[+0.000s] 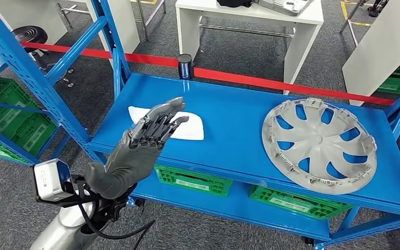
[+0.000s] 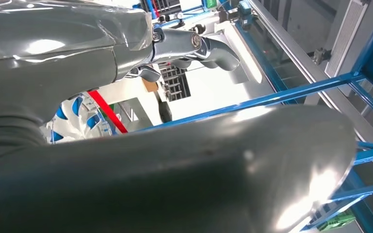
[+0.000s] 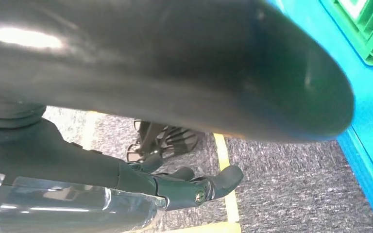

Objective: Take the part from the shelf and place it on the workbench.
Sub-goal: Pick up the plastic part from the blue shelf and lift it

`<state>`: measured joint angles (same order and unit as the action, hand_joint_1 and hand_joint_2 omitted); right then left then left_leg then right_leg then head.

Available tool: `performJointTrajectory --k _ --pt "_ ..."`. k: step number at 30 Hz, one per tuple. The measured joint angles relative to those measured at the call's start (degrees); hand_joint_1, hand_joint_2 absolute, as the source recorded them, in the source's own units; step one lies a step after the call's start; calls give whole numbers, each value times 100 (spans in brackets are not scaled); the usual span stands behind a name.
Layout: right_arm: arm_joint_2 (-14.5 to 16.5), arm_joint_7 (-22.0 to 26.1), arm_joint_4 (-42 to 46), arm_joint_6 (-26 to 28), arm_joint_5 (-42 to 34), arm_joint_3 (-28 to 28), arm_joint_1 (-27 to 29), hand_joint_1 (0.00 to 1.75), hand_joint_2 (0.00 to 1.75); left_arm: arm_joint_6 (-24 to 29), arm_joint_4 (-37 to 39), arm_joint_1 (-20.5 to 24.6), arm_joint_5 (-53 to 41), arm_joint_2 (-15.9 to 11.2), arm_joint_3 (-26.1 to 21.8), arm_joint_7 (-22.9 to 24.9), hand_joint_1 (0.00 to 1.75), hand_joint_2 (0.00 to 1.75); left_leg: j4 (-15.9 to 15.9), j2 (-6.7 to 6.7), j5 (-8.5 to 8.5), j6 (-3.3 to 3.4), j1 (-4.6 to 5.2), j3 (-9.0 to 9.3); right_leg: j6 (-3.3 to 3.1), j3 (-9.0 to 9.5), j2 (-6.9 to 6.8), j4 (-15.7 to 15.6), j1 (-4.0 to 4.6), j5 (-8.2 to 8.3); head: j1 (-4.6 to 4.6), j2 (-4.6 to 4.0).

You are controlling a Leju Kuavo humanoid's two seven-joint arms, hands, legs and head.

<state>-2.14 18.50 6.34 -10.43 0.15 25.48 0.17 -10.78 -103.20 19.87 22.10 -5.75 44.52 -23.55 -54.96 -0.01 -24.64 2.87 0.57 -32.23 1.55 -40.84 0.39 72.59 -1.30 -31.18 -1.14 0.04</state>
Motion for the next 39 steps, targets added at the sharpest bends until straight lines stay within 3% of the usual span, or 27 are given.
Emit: performJointTrajectory --k 2,3,5,6,9,11,13,14,15,16,17,18,19,21,23,25,27,29,30,31,32,33,34,35,37,39 --pt "-8 -4 0 0 0 11 3 0 0 -2 11 1 7 0 9 -9 0 0 -55 -6 -73 -64 -16 53 145 373 -25 -790 -54 331 5 0" --pt "-10 -7 0 0 0 14 0 0 0 -3 12 2 9 0 12 -13 0 0 -104 -7 -131 -106 -14 64 155 568 -29 -1153 -66 437 10 0" --pt "-9 -12 0 0 -1 17 -4 0 0 -5 13 3 10 3 16 -20 0 0 -177 -8 -228 -180 0 71 62 757 -31 -1472 -55 471 14 0" --pt "-8 -15 0 0 -2 19 -3 0 0 -7 14 4 10 5 21 -23 0 0 -190 -8 -263 -206 -2 78 -14 780 -18 -1471 -34 441 12 0" --pt "3 -26 2 0 -3 22 6 0 0 -11 8 11 11 14 36 -28 0 0 -396 -3 -364 -285 -51 20 -149 897 -1 -1478 -42 364 2 1" --pt "4 -33 2 0 -4 23 4 0 0 -11 7 14 12 16 38 -33 0 0 -1046 -2 -550 -342 -75 -331 -199 1022 7 -1482 -46 283 -12 0" --pt "1 -35 2 1 -7 26 7 0 0 -10 9 9 13 14 43 -34 0 0 -1837 -2 -705 -367 -83 -904 -208 1140 19 -1482 -29 184 -16 0" --pt "1 -38 2 2 -9 27 11 0 0 -10 10 6 13 13 44 -34 0 0 -2011 -3 -644 -354 -81 -1115 -206 1208 28 -1481 -17 130 -16 0" --pt "2 -42 2 3 -11 28 13 0 0 -10 10 6 13 13 46 -34 0 0 -1952 -5 -455 -324 -73 -1216 -203 1284 45 -1482 -4 73 -16 0" --pt "5 -45 2 4 -13 29 13 0 0 -11 10 6 13 14 45 -34 0 0 -1656 -9 -155 -276 -54 -1191 -199 1363 64 -1483 8 17 -15 0" --pt "13 -46 2 4 -14 30 11 0 0 -12 10 6 13 14 44 -34 0 0 -1217 -20 185 -207 -21 -1093 -195 1433 82 -1488 14 -40 -14 0" --pt "32 -47 0 4 -15 31 7 0 0 -14 11 7 13 15 43 -34 0 0 -845 -34 420 -138 17 -962 -182 1477 102 -1500 28 -94 -7 0" --pt "49 -48 -2 5 -17 34 5 0 0 -17 12 9 13 15 42 -34 0 0 -562 -46 555 -78 55 -852 -163 1501 117 -1518 22 -137 -6 0" --pt "79 -50 -7 7 -20 40 4 0 0 -25 14 13 12 16 39 -34 0 0 -397 -59 507 4 104 -743 -106 1515 129 -1576 6 -189 -6 0" --pt "84 -50 -3 10 -19 44 -1 0 0 -29 3 12 7 27 31 -34 0 87 -245 -55 450 37 98 -643 -69 1589 101 -1666 6 -216 -13 1" --pt "84 -49 1 11 -14 45 -10 0 0 -22 -8 14 -4 48 27 -33 0 175 -34 -43 442 47 61 -466 -78 1504 51 -1442 31 -322 -4 1" --pt "70 -49 2 12 -11 47 -16 0 0 -7 -1 9 -28 58 27 -30 0 175 56 -37 408 51 43 -359 -106 1036 26 -703 33 -551 4 0" --pt "51 -49 2 13 -11 48 -10 0 0 3 14 -12 -45 59 26 -27 0 175 49 -51 350 40 41 -324 -66 514 25 -85 24 -641 5 0" --pt "44 -49 2 13 -10 48 -3 0 0 4 20 -22 -48 59 26 -27 0 175 36 -64 318 24 35 -301 1 396 23 -83 11 -530 5 0" --pt "40 -49 2 13 -9 48 2 0 0 5 24 -28 -49 59 26 -27 0 175 11 -78 280 1 26 -273 90 402 18 -312 -10 -321 6 0" --pt "38 -49 2 13 -8 48 3 0 0 6 26 -31 -51 59 26 -27 0 175 -31 -88 234 -30 14 -246 181 507 6 -707 -36 -60 7 0" --pt "37 -49 2 13 -7 48 -1 0 0 7 27 -34 -51 59 26 -27 0 175 -87 -94 179 -69 17 -228 229 621 -19 -1059 -47 165 8 0" --pt "38 -49 3 13 -7 48 -8 0 0 7 27 -35 -51 60 24 -26 0 175 -149 -98 123 -106 21 -222 208 719 -36 -1312 -51 313 9 0" --pt "38 -49 3 13 -7 48 -14 0 0 7 27 -35 -52 60 18 -25 0 175 -197 -99 78 -138 29 -222 143 776 -49 -1432 -44 385 7 0" --pt "38 -49 4 13 -5 48 -23 0 0 11 27 -38 -60 61 1 -25 0 175 -242 -93 35 -179 28 -222 -27 807 -46 -1440 -23 401 1 0" --pt "42 -49 5 10 1 47 -24 0 0 25 27 -40 -92 61 -23 -26 0 175 -328 -78 -29 -223 7 -259 -104 831 -41 -1446 -35 414 -6 0"
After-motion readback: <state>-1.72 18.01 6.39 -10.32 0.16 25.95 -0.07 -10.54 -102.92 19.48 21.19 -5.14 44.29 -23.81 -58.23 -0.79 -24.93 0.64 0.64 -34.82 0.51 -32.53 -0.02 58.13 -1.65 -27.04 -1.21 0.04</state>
